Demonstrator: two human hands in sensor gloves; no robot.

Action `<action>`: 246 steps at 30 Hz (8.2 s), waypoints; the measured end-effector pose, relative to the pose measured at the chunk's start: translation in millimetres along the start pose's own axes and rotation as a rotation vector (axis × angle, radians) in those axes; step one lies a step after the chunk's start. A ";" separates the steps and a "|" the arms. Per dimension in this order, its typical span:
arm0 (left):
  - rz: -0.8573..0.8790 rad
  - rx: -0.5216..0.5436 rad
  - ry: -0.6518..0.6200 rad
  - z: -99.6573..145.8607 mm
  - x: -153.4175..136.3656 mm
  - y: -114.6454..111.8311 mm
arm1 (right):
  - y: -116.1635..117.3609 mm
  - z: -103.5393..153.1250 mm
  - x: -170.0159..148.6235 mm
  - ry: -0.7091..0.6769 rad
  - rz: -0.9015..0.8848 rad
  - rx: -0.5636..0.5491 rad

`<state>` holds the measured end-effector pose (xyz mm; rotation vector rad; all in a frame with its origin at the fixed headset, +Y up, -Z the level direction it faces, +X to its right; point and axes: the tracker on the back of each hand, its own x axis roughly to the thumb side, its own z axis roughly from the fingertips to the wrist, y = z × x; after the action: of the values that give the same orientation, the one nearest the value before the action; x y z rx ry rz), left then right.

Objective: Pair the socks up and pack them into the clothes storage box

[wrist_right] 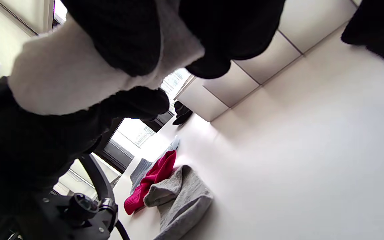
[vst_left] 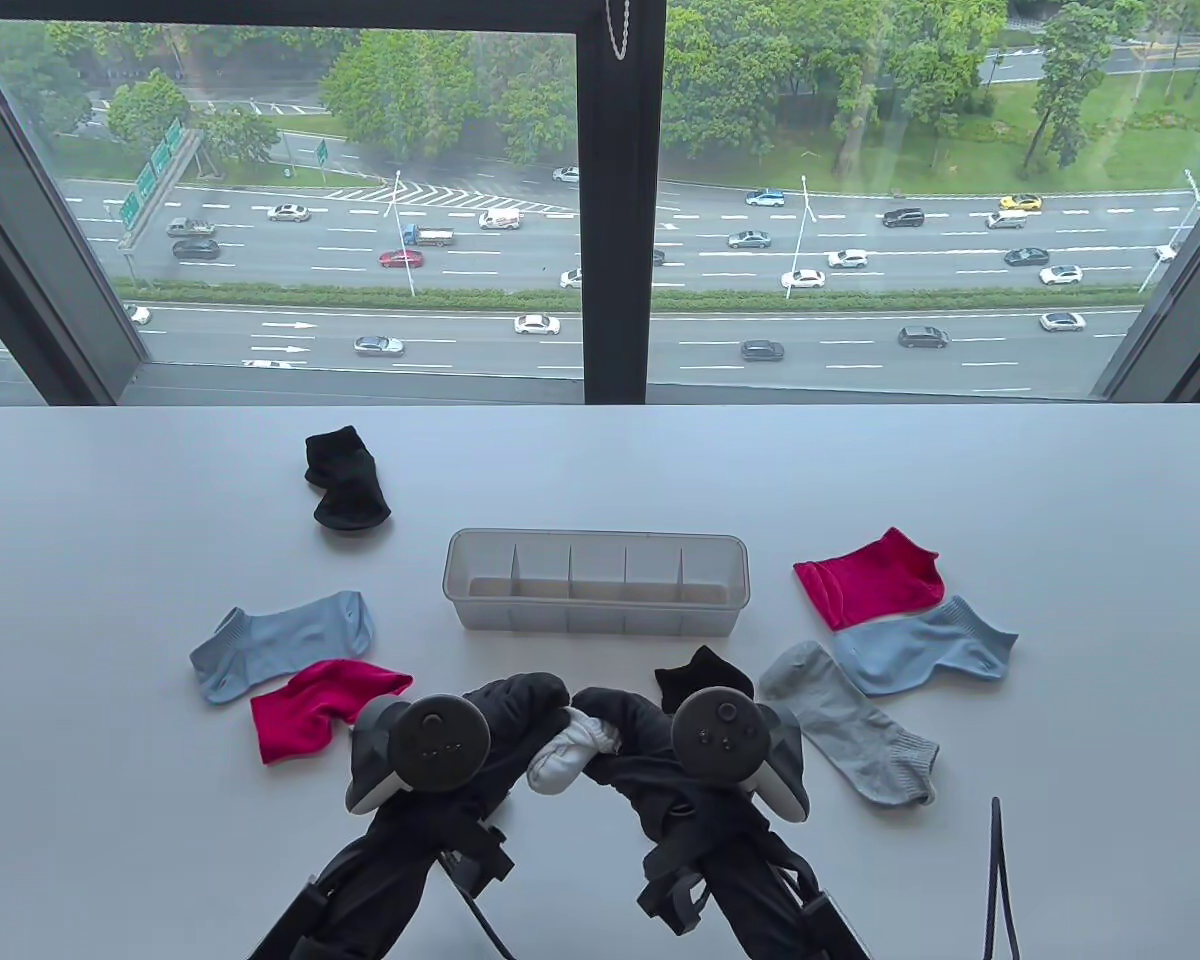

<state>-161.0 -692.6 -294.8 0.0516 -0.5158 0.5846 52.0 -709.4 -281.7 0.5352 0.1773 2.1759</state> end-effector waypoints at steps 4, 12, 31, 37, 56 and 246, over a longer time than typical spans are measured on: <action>0.125 -0.049 0.030 0.0 -7.4 4.9 | -2.2 1.1 -0.8 0.014 0.107 -0.061; 0.643 -0.452 0.024 -4.4 -9.7 -16.4 | -6.1 3.8 6.9 -0.001 0.260 -0.174; 0.712 -0.134 0.048 -5.2 -5.7 -16.1 | -11.4 14.5 9.7 -0.076 0.240 -0.367; 0.560 -0.222 -0.015 -7.6 5.2 -16.6 | -18.8 12.4 5.4 -0.018 0.107 -0.360; 0.548 -0.283 -0.019 -3.2 7.2 -14.0 | -32.2 1.4 -13.1 0.083 0.043 -0.051; 0.422 -0.093 0.304 2.0 -4.8 -21.9 | -34.5 -2.0 -39.7 0.332 -0.152 0.010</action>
<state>-153.5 -713.8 -293.3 -0.2374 -0.2553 0.9619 97.3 -719.2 -306.6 0.1552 0.3954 2.1017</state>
